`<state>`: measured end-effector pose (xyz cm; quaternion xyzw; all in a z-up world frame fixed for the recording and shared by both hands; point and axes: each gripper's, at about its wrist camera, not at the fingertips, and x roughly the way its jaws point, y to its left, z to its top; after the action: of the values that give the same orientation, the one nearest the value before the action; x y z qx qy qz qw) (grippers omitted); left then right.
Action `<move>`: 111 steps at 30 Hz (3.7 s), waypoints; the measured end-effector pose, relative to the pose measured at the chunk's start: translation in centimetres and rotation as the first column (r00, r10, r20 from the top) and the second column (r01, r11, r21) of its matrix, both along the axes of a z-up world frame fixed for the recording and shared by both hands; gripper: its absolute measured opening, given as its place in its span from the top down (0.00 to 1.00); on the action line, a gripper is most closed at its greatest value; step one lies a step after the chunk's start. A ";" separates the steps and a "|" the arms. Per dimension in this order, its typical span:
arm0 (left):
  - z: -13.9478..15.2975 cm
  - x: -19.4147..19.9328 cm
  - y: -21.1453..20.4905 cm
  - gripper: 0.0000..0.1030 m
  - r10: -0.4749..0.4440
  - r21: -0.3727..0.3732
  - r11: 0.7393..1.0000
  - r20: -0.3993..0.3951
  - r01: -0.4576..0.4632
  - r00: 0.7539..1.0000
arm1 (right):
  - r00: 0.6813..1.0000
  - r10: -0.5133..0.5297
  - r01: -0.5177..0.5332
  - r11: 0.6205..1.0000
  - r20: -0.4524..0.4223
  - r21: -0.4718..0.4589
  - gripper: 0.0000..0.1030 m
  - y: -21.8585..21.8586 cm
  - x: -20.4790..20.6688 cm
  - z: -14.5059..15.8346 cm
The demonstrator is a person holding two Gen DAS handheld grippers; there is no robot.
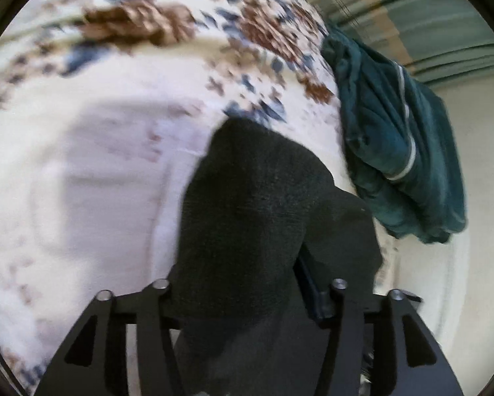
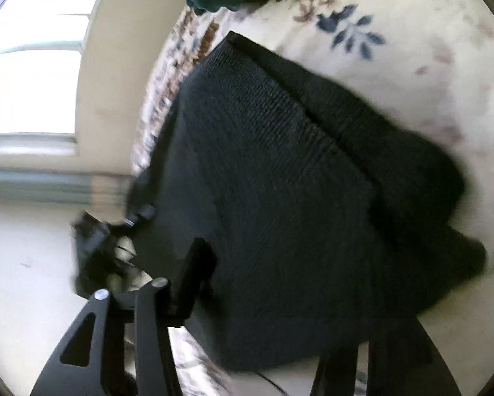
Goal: Fold small clothes
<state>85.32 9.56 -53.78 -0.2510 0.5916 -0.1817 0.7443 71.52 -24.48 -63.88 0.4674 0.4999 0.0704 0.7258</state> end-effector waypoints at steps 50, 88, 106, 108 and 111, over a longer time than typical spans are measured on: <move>46.5 -52.9 -10.7 0.00 -0.025 0.417 0.848 0.648 -0.328 0.761 | 0.931 0.243 0.135 0.459 0.270 -0.878 0.00 4.0 -45.3 63.7; 50.7 -59.8 -10.8 0.00 0.012 0.416 0.816 0.683 -0.402 0.731 | 0.887 0.320 0.140 0.504 0.334 -0.852 0.00 4.7 -53.7 70.3; 50.9 -60.0 -10.9 0.00 0.009 0.417 0.815 0.685 -0.403 0.729 | 0.885 0.321 0.136 0.515 0.338 -0.846 0.00 4.9 -53.8 70.8; 50.9 -60.0 -11.0 0.00 0.009 0.419 0.813 0.685 -0.404 0.728 | 0.885 0.320 0.137 0.516 0.339 -0.846 0.00 4.9 -53.8 70.8; 51.0 -59.9 -10.9 0.00 0.009 0.417 0.814 0.687 -0.404 0.727 | 0.885 0.318 0.138 0.518 0.340 -0.844 0.00 4.9 -53.9 70.8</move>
<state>25.42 -1.37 -2.81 -0.0179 0.2846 0.0046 0.9585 17.66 -19.57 6.88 -0.0053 0.3092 -0.0368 0.9503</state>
